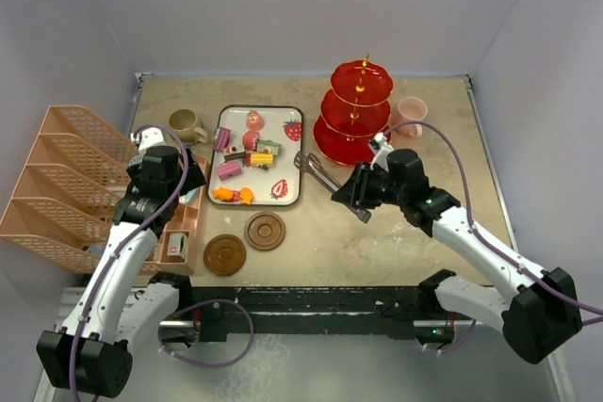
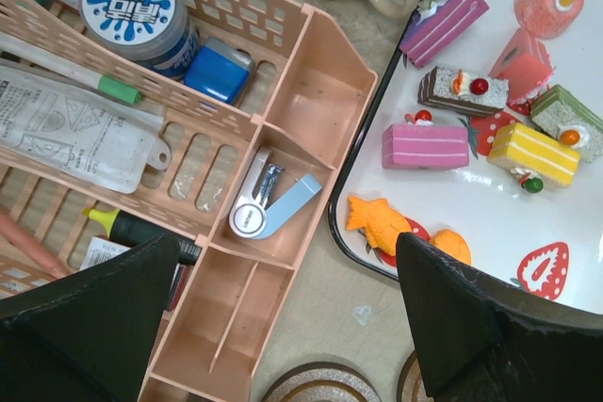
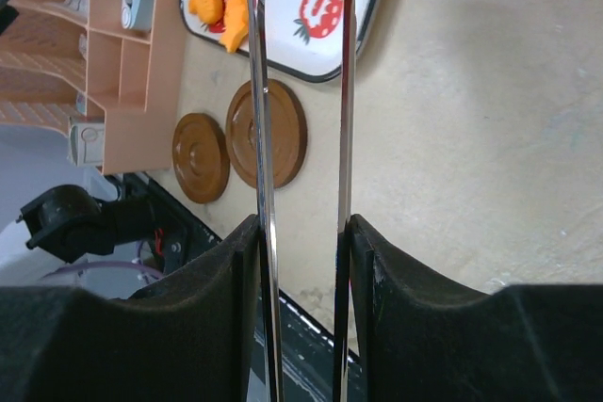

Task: Serve the afternoon tea
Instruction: Pick up the desert from the tray.

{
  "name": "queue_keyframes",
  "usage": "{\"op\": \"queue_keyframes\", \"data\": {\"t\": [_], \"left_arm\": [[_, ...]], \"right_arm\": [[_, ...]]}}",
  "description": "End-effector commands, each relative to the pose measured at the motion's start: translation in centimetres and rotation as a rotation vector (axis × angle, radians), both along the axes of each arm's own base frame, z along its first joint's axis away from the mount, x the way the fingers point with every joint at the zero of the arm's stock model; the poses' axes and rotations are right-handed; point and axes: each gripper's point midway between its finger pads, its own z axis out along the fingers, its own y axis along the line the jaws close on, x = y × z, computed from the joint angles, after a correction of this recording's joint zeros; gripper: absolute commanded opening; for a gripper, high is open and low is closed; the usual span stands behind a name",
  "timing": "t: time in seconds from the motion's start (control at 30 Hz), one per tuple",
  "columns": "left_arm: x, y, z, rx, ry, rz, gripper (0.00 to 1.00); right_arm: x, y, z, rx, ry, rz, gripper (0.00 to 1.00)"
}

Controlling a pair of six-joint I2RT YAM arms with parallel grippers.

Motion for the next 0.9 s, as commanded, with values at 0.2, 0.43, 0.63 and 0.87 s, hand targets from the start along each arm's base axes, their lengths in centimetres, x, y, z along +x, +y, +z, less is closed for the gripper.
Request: {"op": "queue_keyframes", "data": {"t": [0.2,0.43,0.63,0.87], "left_arm": [[-0.1,1.4,4.3,0.011,-0.143,0.093,0.95],[-0.2,1.5,4.3,0.014,-0.138,0.097,0.95],[-0.1,1.2,4.1,0.007,-0.133,0.083,0.95],[0.2,0.8,3.8,-0.001,-0.120,0.063,0.95]], "right_arm": [[2.9,4.5,4.8,-0.158,-0.145,0.006,0.42],[7.0,8.0,6.7,-0.292,-0.210,-0.004,0.42],[10.7,11.1,5.5,-0.389,-0.203,0.017,0.42],[14.0,13.9,4.4,-0.430,-0.207,0.037,0.42]]}}
